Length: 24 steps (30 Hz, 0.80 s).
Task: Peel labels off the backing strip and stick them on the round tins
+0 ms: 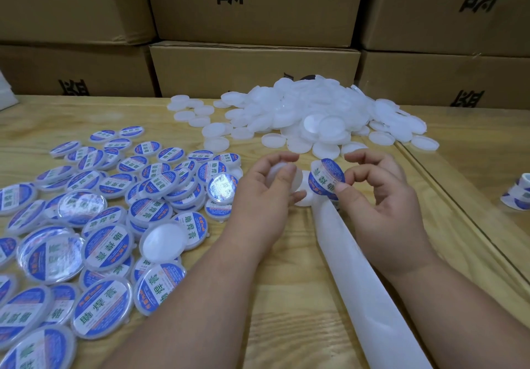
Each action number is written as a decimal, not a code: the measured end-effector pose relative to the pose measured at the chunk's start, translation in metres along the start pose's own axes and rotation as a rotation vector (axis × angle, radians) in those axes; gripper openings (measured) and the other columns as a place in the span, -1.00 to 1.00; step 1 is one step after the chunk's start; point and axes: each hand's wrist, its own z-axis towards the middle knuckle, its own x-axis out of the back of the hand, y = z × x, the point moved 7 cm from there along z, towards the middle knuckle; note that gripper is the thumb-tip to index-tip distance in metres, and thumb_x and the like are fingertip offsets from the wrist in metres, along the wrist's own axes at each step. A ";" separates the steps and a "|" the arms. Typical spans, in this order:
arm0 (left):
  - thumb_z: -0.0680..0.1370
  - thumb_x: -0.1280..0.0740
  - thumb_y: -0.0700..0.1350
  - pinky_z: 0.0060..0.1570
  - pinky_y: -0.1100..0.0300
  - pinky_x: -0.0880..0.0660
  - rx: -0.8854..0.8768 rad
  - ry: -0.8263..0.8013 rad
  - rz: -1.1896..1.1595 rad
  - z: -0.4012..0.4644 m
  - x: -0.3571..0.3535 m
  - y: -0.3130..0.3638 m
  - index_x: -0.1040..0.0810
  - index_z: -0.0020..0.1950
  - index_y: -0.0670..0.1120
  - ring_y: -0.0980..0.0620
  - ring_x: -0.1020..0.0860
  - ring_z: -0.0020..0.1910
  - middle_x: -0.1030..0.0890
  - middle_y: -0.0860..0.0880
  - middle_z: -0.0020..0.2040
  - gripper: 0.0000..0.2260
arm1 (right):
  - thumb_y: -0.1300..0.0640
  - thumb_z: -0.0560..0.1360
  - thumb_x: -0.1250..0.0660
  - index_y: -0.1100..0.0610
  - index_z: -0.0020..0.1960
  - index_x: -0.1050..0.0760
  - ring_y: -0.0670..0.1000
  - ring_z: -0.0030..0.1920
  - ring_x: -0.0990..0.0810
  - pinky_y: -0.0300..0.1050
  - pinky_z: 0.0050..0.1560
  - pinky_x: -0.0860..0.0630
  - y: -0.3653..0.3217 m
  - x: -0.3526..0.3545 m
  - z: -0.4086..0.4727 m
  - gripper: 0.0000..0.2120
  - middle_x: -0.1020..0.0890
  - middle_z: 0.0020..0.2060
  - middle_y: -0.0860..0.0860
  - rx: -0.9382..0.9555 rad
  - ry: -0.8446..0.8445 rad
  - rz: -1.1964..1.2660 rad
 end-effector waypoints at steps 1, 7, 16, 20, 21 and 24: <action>0.67 -0.30 -0.14 -0.21 0.19 -0.64 0.015 -0.006 -0.040 0.000 -0.001 0.001 -0.67 0.00 0.11 0.09 -0.70 -0.04 -0.70 0.08 0.03 -0.80 | 0.11 0.41 -0.35 -0.02 -0.25 -0.53 -0.06 0.39 -0.40 -0.07 0.39 -0.33 0.001 -0.002 0.000 -0.93 -0.51 0.19 -0.16 -0.022 -0.032 0.021; 0.48 -0.20 -0.04 -0.37 0.17 -0.50 0.117 -0.113 -0.228 0.001 -0.007 0.000 -0.65 -0.04 0.05 -0.07 -0.62 -0.16 -0.69 -0.16 -0.04 -0.77 | 0.13 0.45 -0.42 -0.04 -0.27 -0.58 -0.14 0.51 -0.23 -0.54 0.20 -0.21 0.003 -0.015 -0.002 -0.86 -0.45 0.38 -0.12 -0.101 -0.184 0.038; 0.35 -0.13 -0.17 -0.32 0.14 -0.50 0.125 -0.311 -0.196 -0.001 -0.018 -0.003 -0.57 0.07 -0.07 -0.08 -0.64 -0.17 -0.72 -0.20 -0.04 -0.64 | 0.19 0.48 -0.47 -0.09 -0.26 -0.64 -0.19 0.55 -0.16 -0.47 0.30 -0.19 0.009 -0.017 -0.002 -0.78 -0.38 0.45 -0.26 -0.086 -0.176 -0.061; 0.35 -0.16 -0.20 -0.35 0.16 -0.51 0.127 -0.299 -0.188 -0.002 -0.018 -0.003 -0.61 0.03 -0.05 -0.07 -0.64 -0.19 -0.72 -0.21 -0.03 -0.66 | 0.18 0.49 -0.47 -0.12 -0.27 -0.64 -0.12 0.53 -0.23 -0.65 0.18 -0.19 0.009 -0.016 -0.001 -0.76 -0.41 0.42 -0.22 -0.087 -0.137 -0.077; 0.35 -0.16 -0.21 -0.35 0.16 -0.50 0.130 -0.297 -0.186 -0.002 -0.019 -0.003 -0.61 0.02 -0.05 -0.07 -0.63 -0.18 -0.72 -0.21 -0.03 -0.66 | 0.20 0.49 -0.47 -0.10 -0.27 -0.65 -0.09 0.52 -0.28 -0.64 0.16 -0.25 0.009 -0.016 -0.001 -0.76 -0.41 0.41 -0.22 -0.094 -0.136 -0.061; 0.34 -0.16 -0.21 -0.35 0.16 -0.49 0.137 -0.290 -0.180 -0.002 -0.019 -0.003 -0.62 0.02 -0.06 -0.08 -0.62 -0.18 -0.73 -0.20 -0.03 -0.66 | 0.23 0.49 -0.47 -0.04 -0.25 -0.67 -0.24 0.46 -0.32 -0.67 0.07 -0.28 0.007 -0.016 -0.001 -0.79 -0.43 0.40 -0.15 -0.097 -0.130 -0.054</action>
